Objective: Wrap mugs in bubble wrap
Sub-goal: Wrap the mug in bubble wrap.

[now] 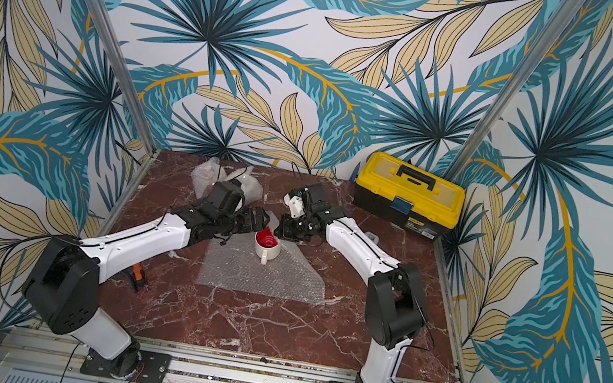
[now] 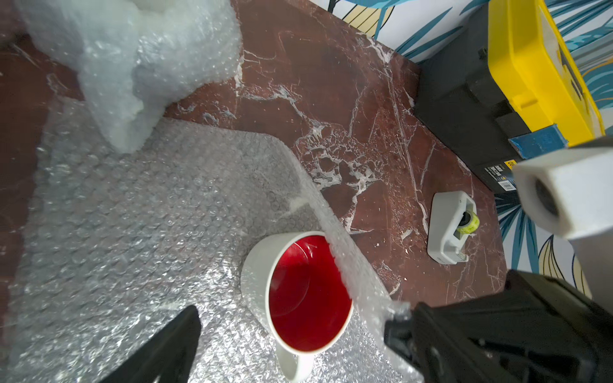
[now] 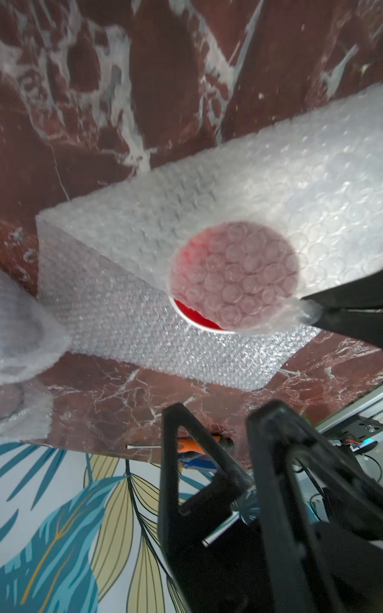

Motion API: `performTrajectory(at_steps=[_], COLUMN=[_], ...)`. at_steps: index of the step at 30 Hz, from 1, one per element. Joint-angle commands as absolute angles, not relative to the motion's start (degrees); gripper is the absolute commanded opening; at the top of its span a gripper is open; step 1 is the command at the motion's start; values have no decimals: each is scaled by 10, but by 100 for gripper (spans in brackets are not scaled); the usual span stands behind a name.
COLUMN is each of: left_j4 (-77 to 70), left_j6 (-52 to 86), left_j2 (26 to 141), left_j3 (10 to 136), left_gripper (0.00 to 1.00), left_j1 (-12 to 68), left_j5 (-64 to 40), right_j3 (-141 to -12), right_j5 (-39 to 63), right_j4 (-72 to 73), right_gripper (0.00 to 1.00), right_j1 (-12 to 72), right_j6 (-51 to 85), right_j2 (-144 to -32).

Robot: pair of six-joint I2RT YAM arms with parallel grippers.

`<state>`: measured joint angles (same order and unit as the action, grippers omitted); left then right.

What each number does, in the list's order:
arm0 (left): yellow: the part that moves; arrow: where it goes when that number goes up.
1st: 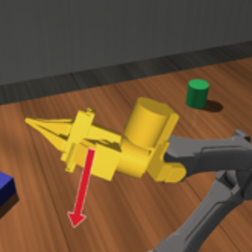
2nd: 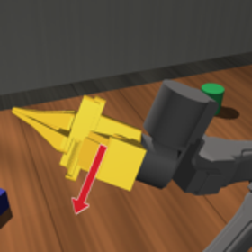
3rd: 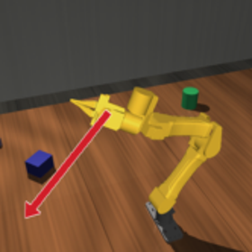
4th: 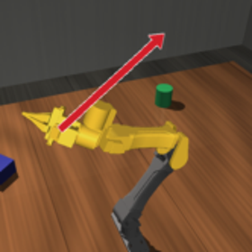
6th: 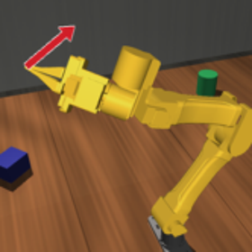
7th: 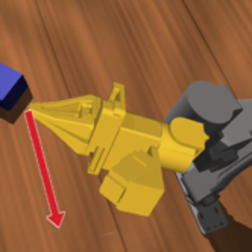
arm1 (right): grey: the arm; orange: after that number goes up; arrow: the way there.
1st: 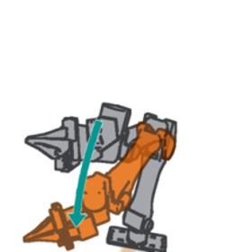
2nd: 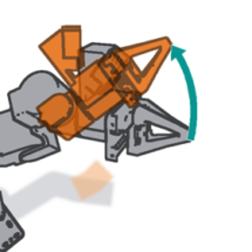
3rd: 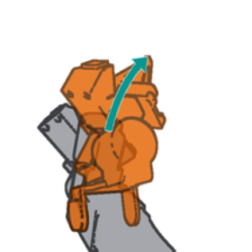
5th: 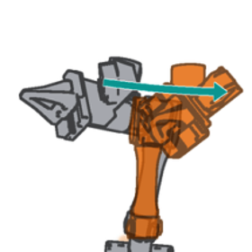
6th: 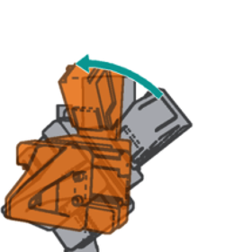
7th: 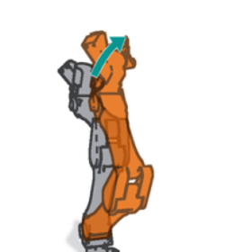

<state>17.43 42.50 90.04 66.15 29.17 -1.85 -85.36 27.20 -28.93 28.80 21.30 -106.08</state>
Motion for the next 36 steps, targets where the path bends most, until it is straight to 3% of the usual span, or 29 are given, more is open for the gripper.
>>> performTrajectory(at_steps=[1, 7, 16, 26, 30, 36], left_j4=[176, 174, 163, 161, 160, 161], left_j6=[435, 442, 446, 448, 449, 454], left_j2=[892, 905, 946, 988, 1007, 1029], left_j3=[657, 650, 643, 642, 642, 639], left_gripper=[100, 100, 88, 84, 84, 85], left_j1=[285, 279, 279, 279, 278, 278], left_j5=[-10, -20, -34, -46, -49, -51], right_j3=[-842, -837, -814, -801, -800, -783], right_j5=[302, 309, 305, 305, 306, 290], right_j4=[-264, -253, -227, -209, -205, -203], right_gripper=[0, 0, 0, 1, 7, 32], right_j1=[297, 309, 315, 315, 315, 315], right_j6=[228, 232, 238, 244, 246, 237], right_j2=[-1064, -1090, -1115, -1119, -1115, -1072])
